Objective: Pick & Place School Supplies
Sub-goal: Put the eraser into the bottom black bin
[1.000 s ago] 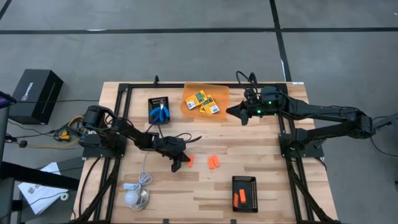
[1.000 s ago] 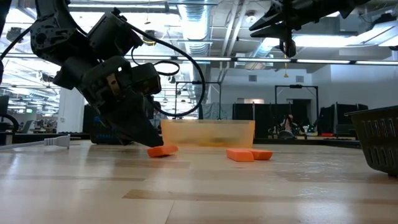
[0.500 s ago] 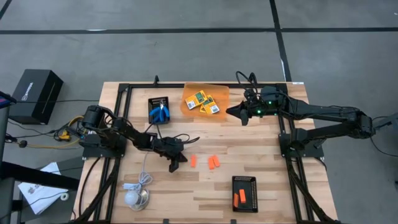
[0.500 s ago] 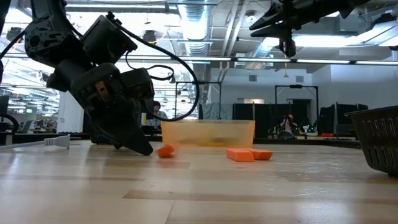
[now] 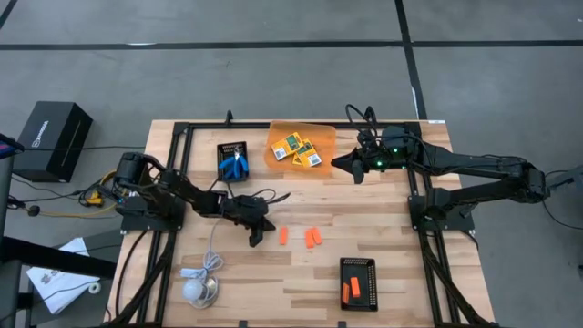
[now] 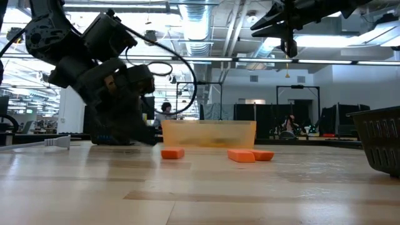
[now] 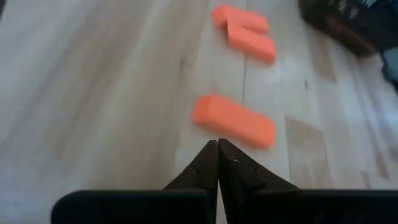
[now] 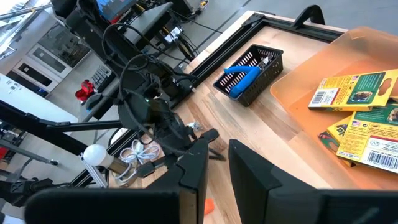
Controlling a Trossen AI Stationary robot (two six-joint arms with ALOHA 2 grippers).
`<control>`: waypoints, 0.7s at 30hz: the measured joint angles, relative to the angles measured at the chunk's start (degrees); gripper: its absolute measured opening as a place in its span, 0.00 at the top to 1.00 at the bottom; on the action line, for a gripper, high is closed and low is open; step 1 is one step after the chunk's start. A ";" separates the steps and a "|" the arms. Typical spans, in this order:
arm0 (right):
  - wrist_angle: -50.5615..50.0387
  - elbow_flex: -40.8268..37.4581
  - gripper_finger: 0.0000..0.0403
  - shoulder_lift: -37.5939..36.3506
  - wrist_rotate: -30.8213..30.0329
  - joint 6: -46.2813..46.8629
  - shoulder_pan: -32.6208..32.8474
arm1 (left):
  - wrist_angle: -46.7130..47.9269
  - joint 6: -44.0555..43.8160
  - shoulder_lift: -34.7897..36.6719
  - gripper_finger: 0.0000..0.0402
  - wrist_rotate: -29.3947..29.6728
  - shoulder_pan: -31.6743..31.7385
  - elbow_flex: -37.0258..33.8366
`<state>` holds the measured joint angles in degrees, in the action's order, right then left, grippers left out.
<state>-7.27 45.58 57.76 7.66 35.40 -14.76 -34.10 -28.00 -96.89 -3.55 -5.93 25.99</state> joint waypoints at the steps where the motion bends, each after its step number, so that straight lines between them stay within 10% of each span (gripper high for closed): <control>1: 0.02 0.00 0.86 0.00 0.00 0.00 0.00 | -0.17 0.06 0.03 1.00 -0.03 0.39 0.03; 21: 0.13 0.00 0.86 0.00 -0.04 0.15 -0.01 | -0.16 3.57 -2.67 1.00 -1.32 -0.40 5.51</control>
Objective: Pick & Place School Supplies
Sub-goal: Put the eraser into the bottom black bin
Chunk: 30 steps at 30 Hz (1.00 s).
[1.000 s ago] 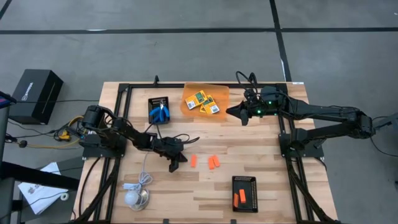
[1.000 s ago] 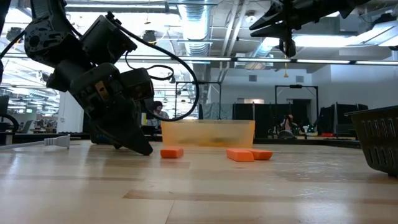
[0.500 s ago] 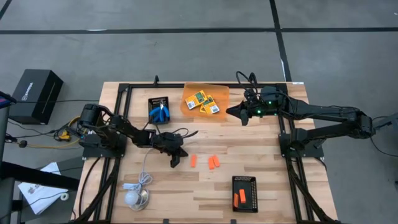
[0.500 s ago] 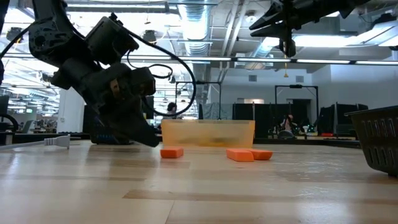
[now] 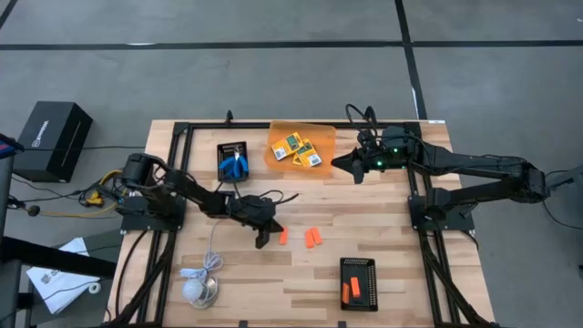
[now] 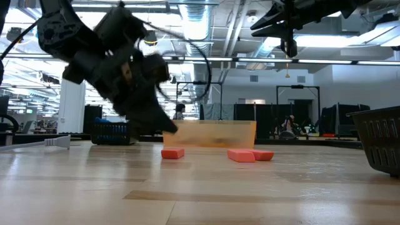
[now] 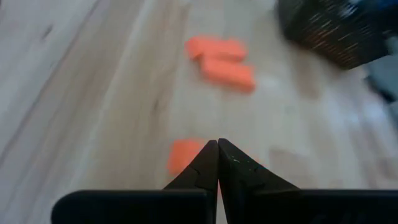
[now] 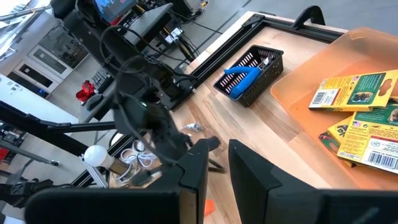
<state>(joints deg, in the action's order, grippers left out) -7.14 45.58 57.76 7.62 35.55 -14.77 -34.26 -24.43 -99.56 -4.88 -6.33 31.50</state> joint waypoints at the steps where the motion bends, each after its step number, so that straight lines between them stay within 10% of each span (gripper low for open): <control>1: 0.05 0.00 0.86 0.00 0.00 0.00 -0.01 | -0.07 -0.16 -1.08 1.00 0.01 0.02 0.04; 30: -0.15 0.00 0.86 0.00 0.02 0.01 -0.01 | 2.80 -1.09 -3.07 1.00 -3.12 -0.46 -3.05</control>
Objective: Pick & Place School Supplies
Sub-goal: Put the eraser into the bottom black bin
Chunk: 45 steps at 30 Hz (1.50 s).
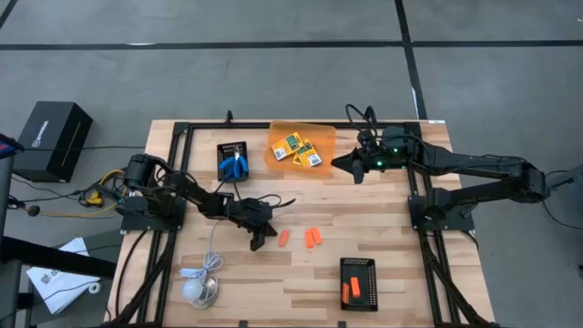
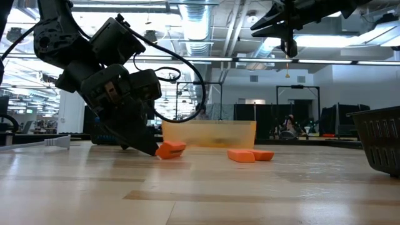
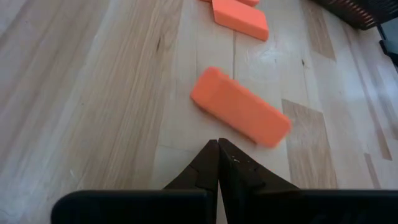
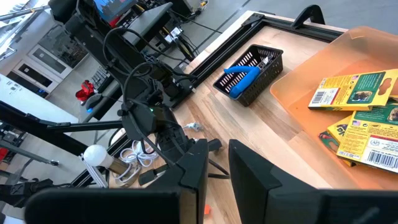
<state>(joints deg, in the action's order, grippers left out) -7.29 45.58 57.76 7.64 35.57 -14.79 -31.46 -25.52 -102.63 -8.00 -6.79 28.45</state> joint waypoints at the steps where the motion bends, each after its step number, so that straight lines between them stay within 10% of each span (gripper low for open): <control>1: 0.00 0.00 0.86 0.00 0.00 -0.01 0.00 | 0.00 -0.02 0.00 1.00 0.01 0.01 0.00; 45: 0.26 -0.02 0.86 0.00 0.00 0.01 0.02 | -0.80 3.72 -1.46 1.00 -1.98 0.31 7.48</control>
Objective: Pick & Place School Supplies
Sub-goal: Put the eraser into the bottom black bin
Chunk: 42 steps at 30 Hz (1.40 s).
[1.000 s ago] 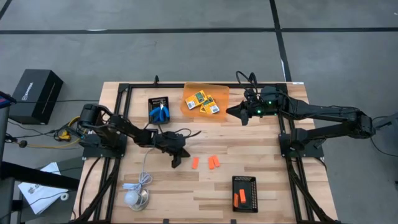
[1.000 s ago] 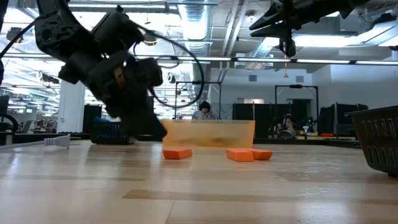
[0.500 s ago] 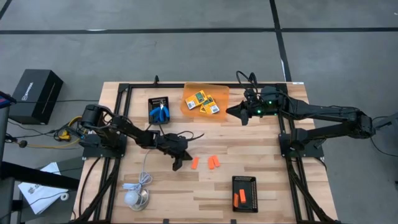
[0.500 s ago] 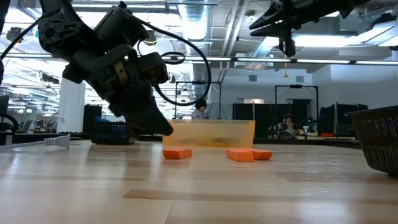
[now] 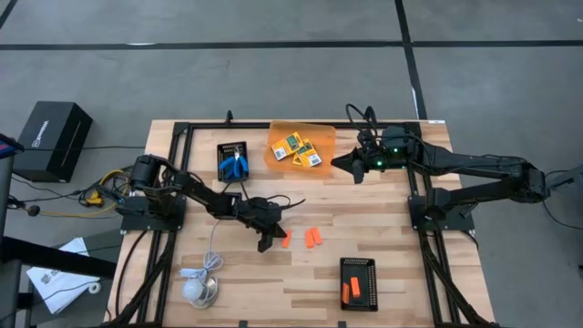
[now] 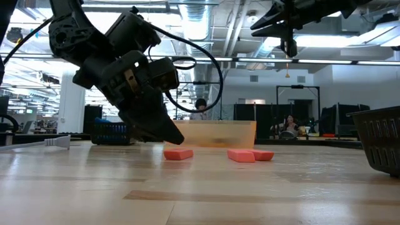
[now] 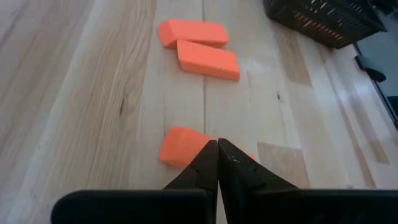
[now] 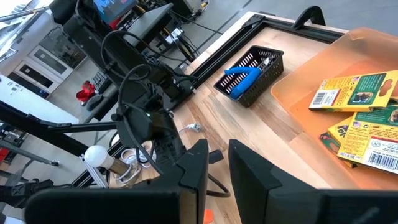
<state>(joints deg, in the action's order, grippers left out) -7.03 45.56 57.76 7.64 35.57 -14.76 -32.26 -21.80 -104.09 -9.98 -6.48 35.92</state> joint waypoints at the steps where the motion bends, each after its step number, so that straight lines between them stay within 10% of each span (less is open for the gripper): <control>1: -0.04 0.00 0.86 0.00 0.00 0.00 0.00 | 0.38 0.10 0.00 1.00 0.00 0.00 -0.04; 30: -0.24 0.00 0.86 0.00 0.00 0.00 0.00 | 2.04 -1.61 0.24 1.00 -0.48 -1.36 -4.72; 42: -0.33 0.00 0.86 0.00 1.37 0.00 0.00 | 8.25 3.51 13.93 1.00 -6.35 0.55 -5.03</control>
<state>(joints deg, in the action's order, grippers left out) -7.36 45.56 57.76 9.01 35.57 -14.76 -24.01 -18.29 -90.17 -16.33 -5.93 30.90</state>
